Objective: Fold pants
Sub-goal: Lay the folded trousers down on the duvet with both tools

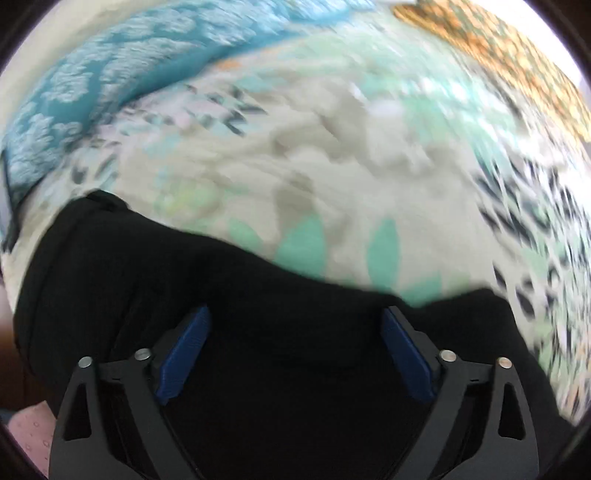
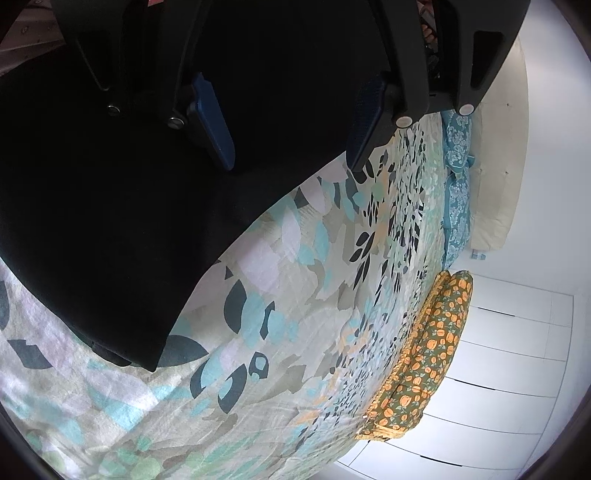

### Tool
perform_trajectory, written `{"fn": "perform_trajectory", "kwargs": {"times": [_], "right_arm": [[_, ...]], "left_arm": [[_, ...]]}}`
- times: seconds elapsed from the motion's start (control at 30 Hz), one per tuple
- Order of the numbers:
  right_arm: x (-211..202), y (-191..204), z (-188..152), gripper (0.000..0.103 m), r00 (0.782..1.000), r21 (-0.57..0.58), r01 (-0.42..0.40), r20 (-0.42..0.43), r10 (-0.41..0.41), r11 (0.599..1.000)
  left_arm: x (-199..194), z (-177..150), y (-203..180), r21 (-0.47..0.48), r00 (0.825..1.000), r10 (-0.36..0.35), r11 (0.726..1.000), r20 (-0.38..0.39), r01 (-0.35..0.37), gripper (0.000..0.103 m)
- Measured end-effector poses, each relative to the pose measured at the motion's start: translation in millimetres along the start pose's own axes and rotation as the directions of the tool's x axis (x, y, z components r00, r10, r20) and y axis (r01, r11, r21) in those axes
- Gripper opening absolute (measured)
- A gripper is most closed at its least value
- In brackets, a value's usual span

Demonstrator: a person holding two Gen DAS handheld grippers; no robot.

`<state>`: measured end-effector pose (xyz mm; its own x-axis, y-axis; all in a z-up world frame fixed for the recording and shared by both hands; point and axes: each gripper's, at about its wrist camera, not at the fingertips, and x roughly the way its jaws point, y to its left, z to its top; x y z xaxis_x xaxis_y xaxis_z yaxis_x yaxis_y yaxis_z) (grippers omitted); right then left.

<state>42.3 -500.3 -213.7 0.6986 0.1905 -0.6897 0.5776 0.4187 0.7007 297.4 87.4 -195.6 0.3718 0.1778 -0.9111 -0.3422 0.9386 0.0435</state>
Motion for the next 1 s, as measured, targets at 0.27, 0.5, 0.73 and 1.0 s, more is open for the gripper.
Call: {"fn": "perform_trajectory", "kwargs": {"times": [0.27,0.5,0.73,1.0], "right_arm": [[-24,5,8,0.064,0.991,-0.017,-0.063,0.120,0.065,0.998],[-75,28,47,0.064,0.961,-0.173,0.083,0.274,-0.033,0.981],[-71,7,94,0.064,0.963,-0.336,0.214,-0.084,-0.256,0.917],[-39,-30,82,0.063,0.888,-0.463,0.226,-0.263,-0.376,0.857]], "left_arm": [[-46,-35,10,0.041,0.999,-0.045,0.998,0.022,0.044,0.095],[-57,-60,-18,0.141,0.982,-0.187,0.972,-0.015,0.187,0.095],[-47,-72,-39,0.195,0.981,-0.189,0.962,-0.035,0.192,0.095],[-41,-73,-33,0.198,0.986,-0.168,0.966,-0.016,0.167,0.095]]}}
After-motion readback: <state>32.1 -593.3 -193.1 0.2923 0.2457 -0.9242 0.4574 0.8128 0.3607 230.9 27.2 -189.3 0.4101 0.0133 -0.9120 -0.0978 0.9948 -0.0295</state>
